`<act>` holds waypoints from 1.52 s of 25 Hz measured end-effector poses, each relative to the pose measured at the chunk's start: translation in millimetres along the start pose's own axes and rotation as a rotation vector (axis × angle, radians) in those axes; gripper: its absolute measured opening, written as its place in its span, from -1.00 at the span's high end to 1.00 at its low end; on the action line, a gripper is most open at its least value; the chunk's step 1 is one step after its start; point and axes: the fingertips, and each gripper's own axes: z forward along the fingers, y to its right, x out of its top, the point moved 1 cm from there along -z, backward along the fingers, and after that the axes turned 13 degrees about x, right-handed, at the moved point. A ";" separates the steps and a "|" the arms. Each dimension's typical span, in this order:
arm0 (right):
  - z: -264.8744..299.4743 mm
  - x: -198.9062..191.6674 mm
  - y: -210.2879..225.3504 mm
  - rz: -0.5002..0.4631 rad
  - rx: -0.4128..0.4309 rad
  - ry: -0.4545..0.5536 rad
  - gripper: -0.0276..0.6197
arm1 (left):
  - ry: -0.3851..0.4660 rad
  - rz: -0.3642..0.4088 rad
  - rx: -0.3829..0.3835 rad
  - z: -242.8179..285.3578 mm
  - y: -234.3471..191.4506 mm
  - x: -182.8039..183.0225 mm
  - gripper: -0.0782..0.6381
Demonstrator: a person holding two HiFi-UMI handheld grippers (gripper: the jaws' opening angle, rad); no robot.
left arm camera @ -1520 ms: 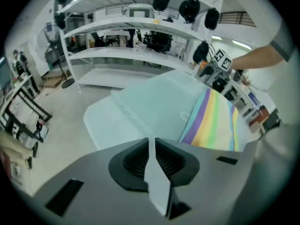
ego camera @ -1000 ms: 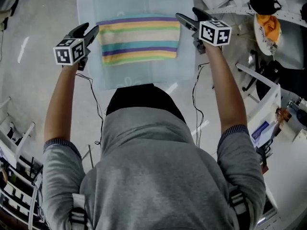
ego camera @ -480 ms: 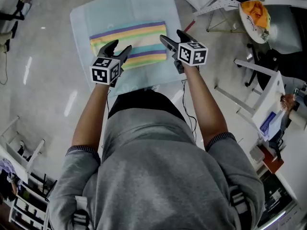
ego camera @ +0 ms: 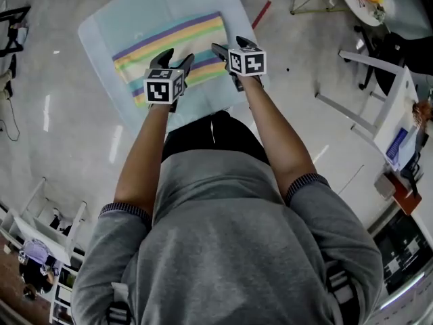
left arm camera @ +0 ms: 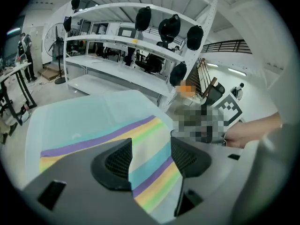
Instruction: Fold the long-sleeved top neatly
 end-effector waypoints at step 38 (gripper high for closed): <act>-13.4 11.1 12.2 0.033 0.279 -0.076 0.73 | 0.070 -0.116 0.171 -52.0 -19.2 -10.5 -0.01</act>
